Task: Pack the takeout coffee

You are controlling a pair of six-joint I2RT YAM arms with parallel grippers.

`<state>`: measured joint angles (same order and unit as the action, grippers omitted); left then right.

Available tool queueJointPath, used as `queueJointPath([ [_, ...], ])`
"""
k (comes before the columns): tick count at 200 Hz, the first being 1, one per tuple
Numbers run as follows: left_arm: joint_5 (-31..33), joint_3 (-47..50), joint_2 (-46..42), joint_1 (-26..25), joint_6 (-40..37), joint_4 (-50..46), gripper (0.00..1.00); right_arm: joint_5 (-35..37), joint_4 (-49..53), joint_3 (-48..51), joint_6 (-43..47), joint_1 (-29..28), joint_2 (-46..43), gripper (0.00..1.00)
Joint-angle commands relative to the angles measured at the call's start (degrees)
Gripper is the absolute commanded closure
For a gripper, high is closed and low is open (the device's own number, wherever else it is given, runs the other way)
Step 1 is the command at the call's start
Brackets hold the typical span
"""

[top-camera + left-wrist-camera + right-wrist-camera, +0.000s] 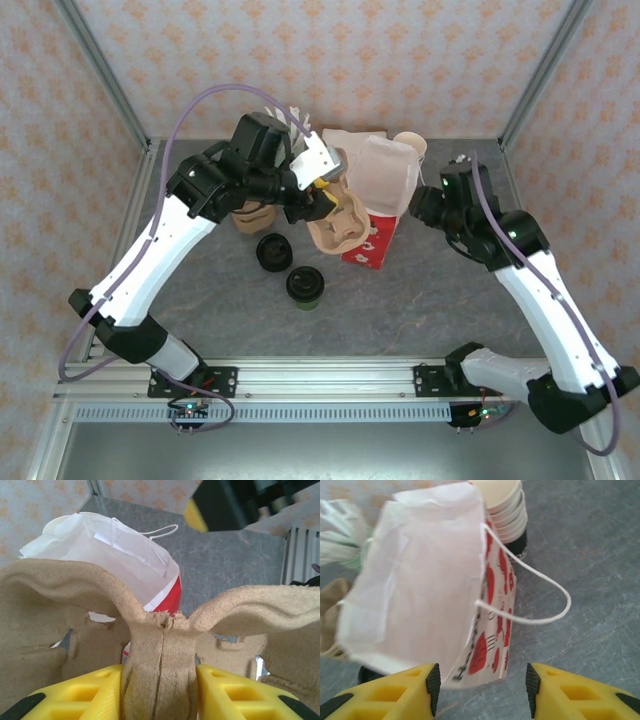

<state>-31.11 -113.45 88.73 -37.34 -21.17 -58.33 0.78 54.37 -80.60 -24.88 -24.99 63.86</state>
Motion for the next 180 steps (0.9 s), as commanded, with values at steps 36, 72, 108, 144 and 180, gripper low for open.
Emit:
queueJointPath([
  [36, -5.95, -2.65, 1.01, 0.52, 4.07, 2.51, 0.6, -9.39, -5.83, -0.19, 0.36, 5.96, 7.15, 0.5],
  [72, -5.94, -3.17, 1.66, 0.52, 4.88, 2.66, 0.6, -12.28, -7.29, -0.68, 0.54, 7.63, 10.26, 0.51],
  [108, -6.06, -4.47, 2.67, 0.52, 5.34, 2.03, 0.6, -13.12, -8.18, -0.78, 0.81, 7.77, 11.79, 0.57],
  [144, -6.15, -5.11, 2.83, 0.52, 5.61, 1.86, 0.6, -13.4, -8.45, -0.19, 1.22, 7.77, 12.61, 0.75],
  [180, -5.97, -5.37, 2.98, 0.52, 6.03, 1.73, 0.6, -12.94, -8.3, -0.02, 2.03, 7.83, 12.65, 0.91],
])
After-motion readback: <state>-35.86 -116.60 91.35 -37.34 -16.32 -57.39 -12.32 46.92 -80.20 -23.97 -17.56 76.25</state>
